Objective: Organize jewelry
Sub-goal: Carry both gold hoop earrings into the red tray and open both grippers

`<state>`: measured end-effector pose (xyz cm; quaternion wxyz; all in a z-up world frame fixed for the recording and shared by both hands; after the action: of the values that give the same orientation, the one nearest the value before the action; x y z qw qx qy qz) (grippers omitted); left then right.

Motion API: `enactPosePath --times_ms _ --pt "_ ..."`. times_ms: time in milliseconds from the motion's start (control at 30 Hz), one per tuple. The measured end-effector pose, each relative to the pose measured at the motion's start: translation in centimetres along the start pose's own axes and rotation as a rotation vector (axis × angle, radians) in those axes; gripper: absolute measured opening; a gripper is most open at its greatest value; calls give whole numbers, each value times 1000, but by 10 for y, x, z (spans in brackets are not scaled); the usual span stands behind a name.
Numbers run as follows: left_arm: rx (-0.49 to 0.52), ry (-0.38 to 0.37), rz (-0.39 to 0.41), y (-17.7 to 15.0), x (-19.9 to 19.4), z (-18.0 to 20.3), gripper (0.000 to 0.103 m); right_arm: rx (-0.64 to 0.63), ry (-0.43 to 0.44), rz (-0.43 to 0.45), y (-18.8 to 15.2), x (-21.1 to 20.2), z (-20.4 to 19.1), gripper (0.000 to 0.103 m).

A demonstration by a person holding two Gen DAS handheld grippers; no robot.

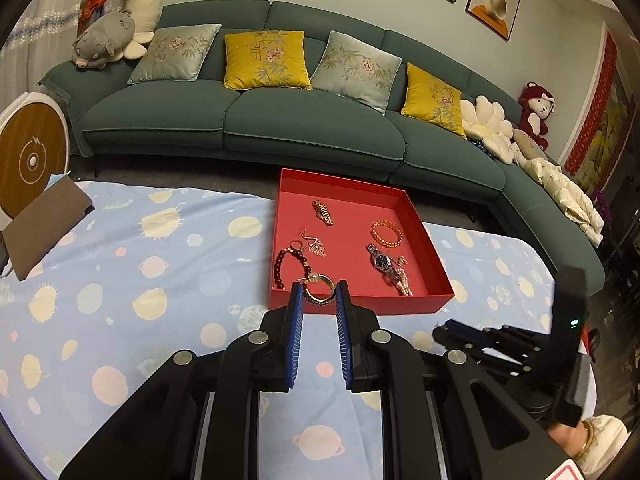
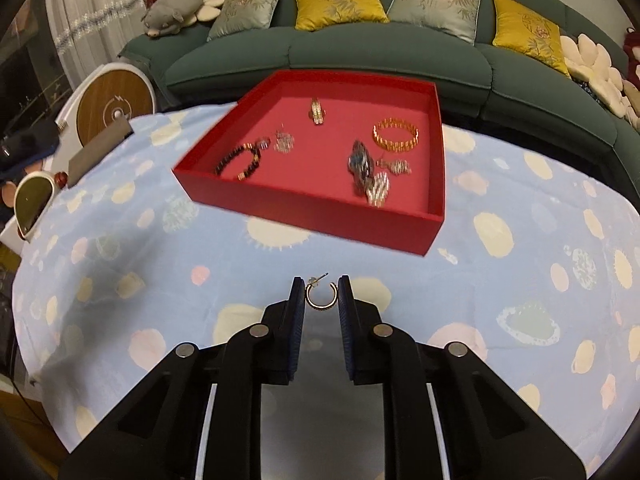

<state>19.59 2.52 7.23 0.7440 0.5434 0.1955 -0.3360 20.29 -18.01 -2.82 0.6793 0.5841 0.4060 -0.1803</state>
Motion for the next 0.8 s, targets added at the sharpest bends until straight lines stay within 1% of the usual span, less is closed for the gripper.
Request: enactPosePath --times_ms 67,133,200,267,367,500,533,600,667,700,800 --pt "1 22 2 11 11 2 14 22 10 64 19 -17 4 16" --pt "-7 29 1 26 23 5 14 51 17 127 40 -31 10 16" --pt "-17 12 -2 41 34 11 14 81 21 186 61 -44 18 16" --pt "-6 9 18 55 42 20 14 109 29 237 79 -53 26 16" --pt "5 7 38 72 58 30 14 132 41 282 102 -55 35 16" --pt "-28 -25 46 88 88 36 14 154 44 284 117 -35 47 16" --pt "-22 -21 48 90 97 37 14 157 40 280 119 -28 50 16" --pt "2 12 52 91 114 39 14 161 37 268 122 -11 55 16" --pt "10 36 26 90 134 38 14 179 44 257 122 8 62 16" --pt "5 35 12 91 142 37 14 196 53 254 121 17 67 16" --pt "-34 36 -18 91 166 29 14 227 47 212 121 48 78 16"
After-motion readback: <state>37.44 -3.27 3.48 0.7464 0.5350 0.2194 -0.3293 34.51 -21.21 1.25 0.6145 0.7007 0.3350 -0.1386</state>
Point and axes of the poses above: each gripper's, at about its wrist camera, not at the fingertips, and x roughly the way its jaws point, z to its right, y to its top, the point moved 1 cm from there along x, roughly the way its jaws point, and after that the axes turned 9 degrees about -x, right-handed, at the moved point
